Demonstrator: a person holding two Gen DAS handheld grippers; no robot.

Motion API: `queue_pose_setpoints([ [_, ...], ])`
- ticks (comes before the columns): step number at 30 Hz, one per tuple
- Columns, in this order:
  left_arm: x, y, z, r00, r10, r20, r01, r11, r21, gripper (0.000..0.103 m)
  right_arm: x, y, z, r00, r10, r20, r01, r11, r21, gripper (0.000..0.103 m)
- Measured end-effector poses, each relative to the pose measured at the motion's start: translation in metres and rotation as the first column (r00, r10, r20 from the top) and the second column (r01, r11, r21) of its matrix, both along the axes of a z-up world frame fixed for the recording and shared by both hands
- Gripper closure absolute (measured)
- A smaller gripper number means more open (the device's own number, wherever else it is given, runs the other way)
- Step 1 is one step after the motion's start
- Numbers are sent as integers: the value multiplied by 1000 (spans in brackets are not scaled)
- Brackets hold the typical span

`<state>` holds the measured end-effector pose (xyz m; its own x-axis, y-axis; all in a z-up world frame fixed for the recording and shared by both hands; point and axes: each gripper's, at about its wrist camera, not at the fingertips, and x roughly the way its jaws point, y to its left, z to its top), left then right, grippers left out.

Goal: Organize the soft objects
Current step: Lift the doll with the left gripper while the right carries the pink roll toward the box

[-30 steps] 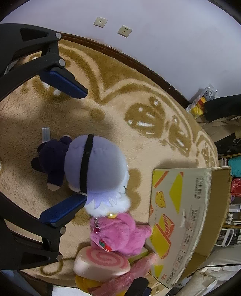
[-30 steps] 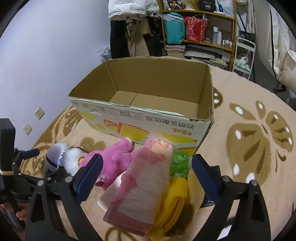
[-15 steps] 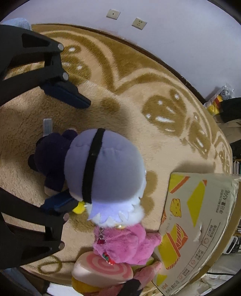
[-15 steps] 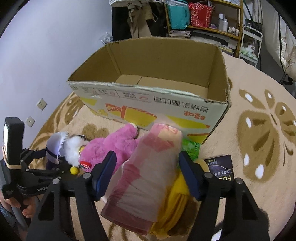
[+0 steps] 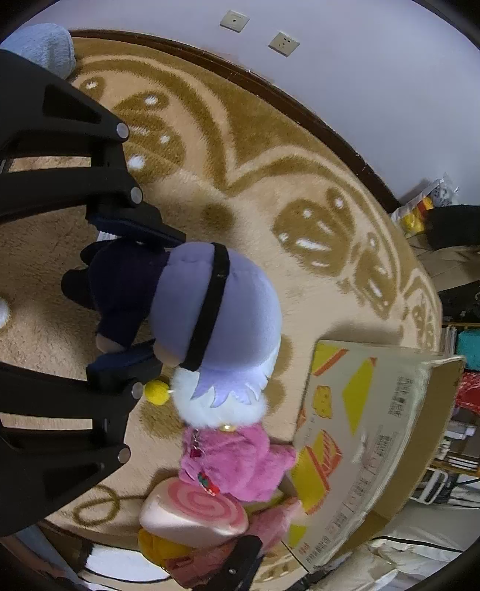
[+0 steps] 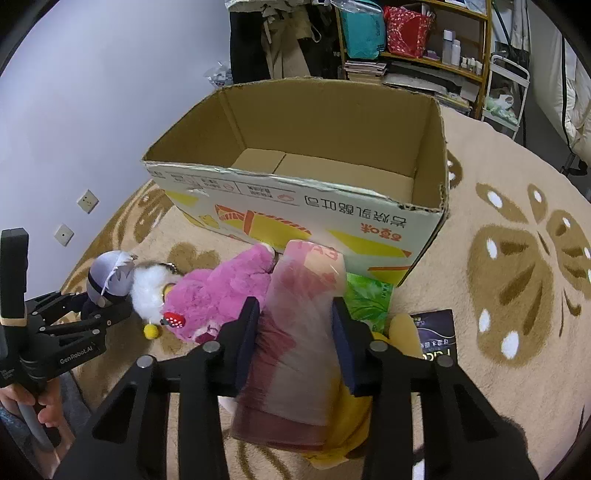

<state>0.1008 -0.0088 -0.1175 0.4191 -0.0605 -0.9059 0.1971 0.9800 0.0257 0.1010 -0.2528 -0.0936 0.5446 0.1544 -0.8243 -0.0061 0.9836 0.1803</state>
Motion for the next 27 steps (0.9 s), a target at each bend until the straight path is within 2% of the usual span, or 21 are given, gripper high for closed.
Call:
queue_pose_setpoints([
  [9,-5,9,19,995,41,96,-40,999,-6,54,-6,3,13,998,-7,62,5,999,37,74],
  [14,-9,10,27,990,42,135,-41,999,-10,54,-11,1,24,995,-14,95,6,997,79,75],
  [23,-19,15,44,973,50,224,-48,999,-15,54,-26,-6,45,984,-81,161,67,994,90,79],
  [27,-22,17,48,966,53,252,-50,999,-18,54,-34,-6,54,977,-85,195,75,995,58,86],
])
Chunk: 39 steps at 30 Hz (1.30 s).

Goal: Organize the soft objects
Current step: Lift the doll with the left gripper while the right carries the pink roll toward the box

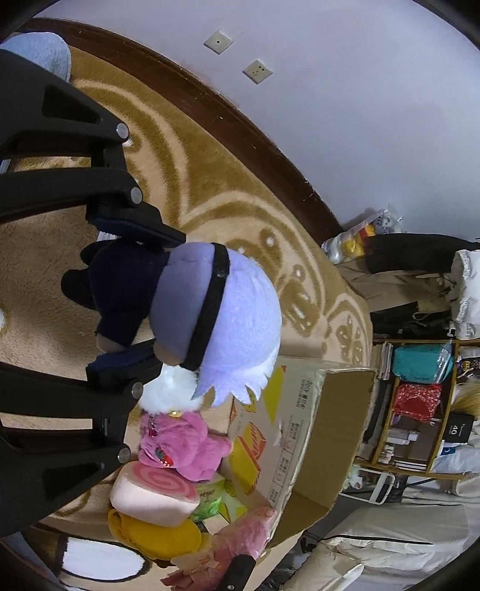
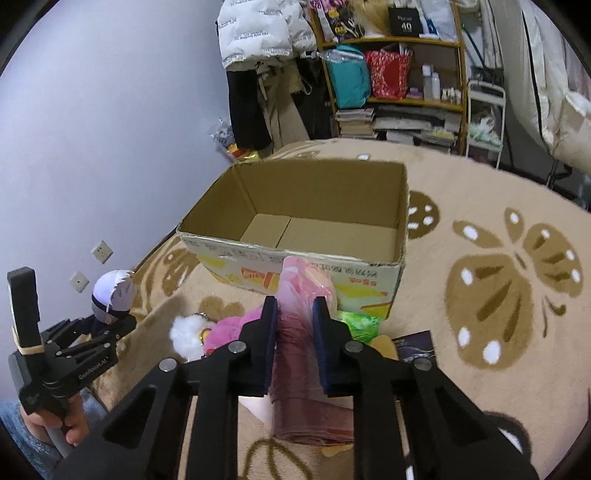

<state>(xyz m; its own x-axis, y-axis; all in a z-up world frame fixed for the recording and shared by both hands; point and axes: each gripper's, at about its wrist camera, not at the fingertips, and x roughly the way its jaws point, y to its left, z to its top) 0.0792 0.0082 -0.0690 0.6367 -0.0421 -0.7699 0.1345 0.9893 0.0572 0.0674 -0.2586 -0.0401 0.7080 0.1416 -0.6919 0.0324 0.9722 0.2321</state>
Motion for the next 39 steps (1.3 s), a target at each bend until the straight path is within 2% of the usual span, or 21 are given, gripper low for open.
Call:
queue_pose_setpoints([
  [3,-1,1,2,1000,1,11,-1,1000,1,54,-3,-2,5,1000,-10,15,10,1000,1,90],
  [11,-6,-1,8,999,-5,39,4,1000,9,54,-11,-2,15,999,-11,51,12,1000,-15,91],
  [18,-14,-5,19,996,-28,81,27,1000,9,55,-21,-4,35,993,-24,115,27,999,-21,91],
  [27,-19,-19,45,979,-69,193,61,997,44,55,-17,-5,51,986,-38,162,47,998,-50,91],
  [36,-1,-36,64,961,-101,258,92,995,44,55,4,-7,59,982,-39,185,60,992,-107,91],
  [39,11,-48,69,952,-121,283,106,992,66,55,11,-8,61,981,-35,191,63,988,-143,91],
])
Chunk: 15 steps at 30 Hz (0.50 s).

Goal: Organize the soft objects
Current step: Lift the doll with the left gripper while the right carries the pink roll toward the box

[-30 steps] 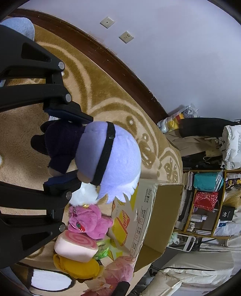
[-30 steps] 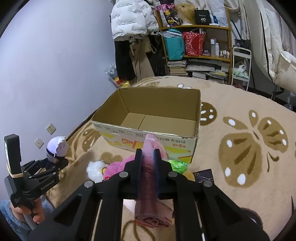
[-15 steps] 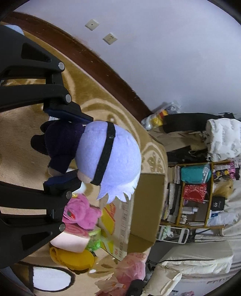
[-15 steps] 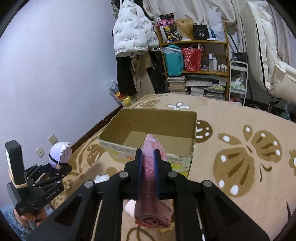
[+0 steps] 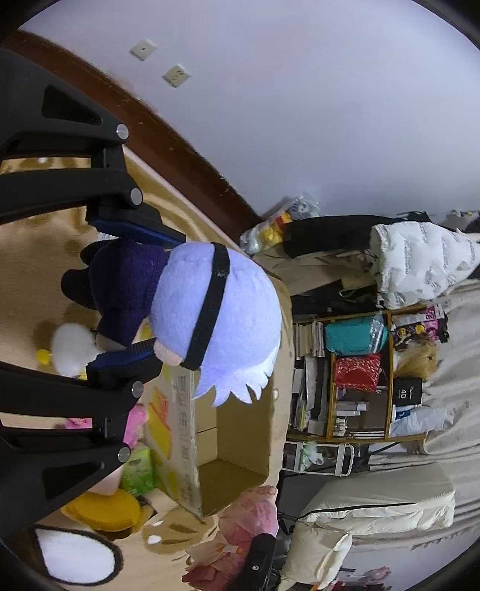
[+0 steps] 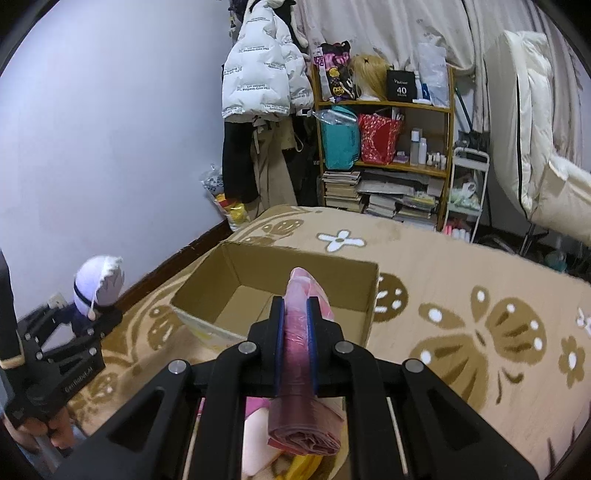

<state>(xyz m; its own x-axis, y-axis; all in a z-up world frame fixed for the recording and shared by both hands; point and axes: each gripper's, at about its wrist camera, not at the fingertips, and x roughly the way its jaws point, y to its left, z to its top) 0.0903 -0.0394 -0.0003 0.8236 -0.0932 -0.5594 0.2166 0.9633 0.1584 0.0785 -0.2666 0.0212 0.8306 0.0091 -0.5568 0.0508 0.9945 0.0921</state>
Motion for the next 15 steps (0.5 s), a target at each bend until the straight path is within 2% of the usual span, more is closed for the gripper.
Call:
queue_pose_setpoints([
  [8,32,-34,4,998,-54,45,52,998,44,55,19,-7,-7,1000,-7,-6,7,1000,-29,91],
  [15,62,-61,4,994,-99,51,97,994,47,55,40,-16,-15,1000,-27,-6,26,998,-50,91],
])
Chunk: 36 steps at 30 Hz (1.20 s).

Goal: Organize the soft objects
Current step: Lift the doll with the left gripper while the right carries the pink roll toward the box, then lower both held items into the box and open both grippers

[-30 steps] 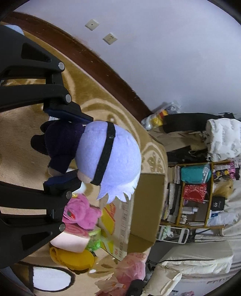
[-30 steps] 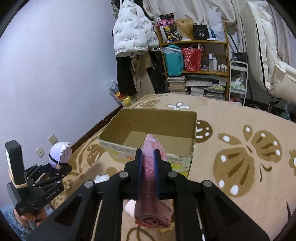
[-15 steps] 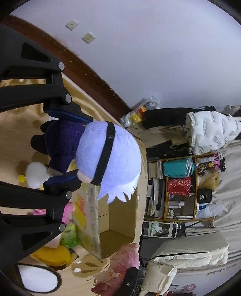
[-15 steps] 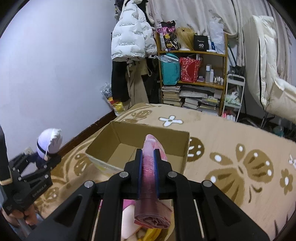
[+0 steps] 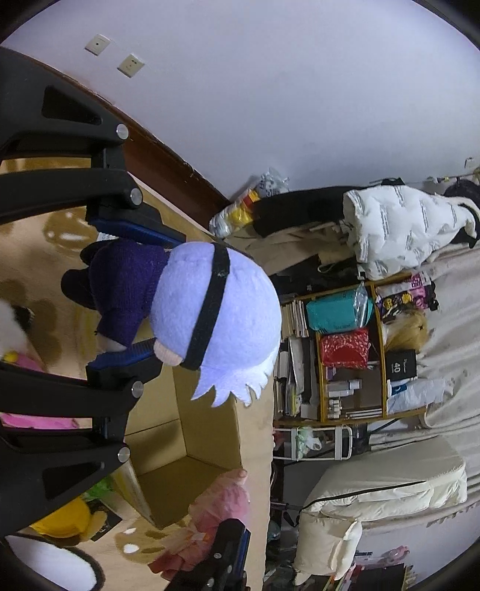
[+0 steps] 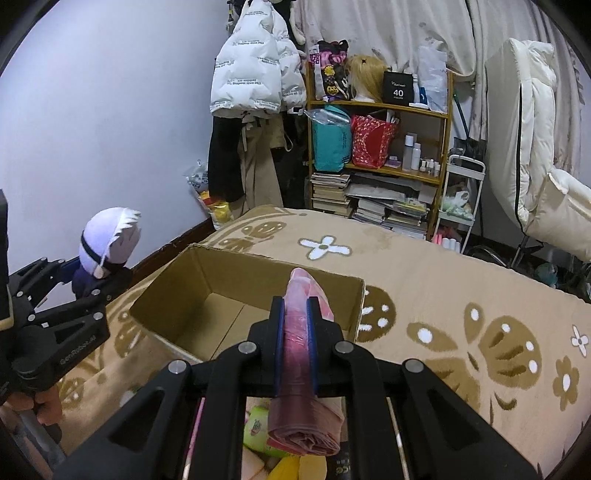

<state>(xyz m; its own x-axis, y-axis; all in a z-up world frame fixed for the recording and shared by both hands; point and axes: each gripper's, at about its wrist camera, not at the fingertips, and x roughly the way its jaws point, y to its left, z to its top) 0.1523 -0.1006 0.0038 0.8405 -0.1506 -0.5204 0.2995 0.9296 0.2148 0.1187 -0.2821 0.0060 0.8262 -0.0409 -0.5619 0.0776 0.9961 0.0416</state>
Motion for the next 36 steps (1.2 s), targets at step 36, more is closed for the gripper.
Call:
queue_pose_setpoints([
  [36,44,-25,-50,968,-104,-227,102,995,-22,44,40,-23,-45,996,3,-91,12,986,168,91],
])
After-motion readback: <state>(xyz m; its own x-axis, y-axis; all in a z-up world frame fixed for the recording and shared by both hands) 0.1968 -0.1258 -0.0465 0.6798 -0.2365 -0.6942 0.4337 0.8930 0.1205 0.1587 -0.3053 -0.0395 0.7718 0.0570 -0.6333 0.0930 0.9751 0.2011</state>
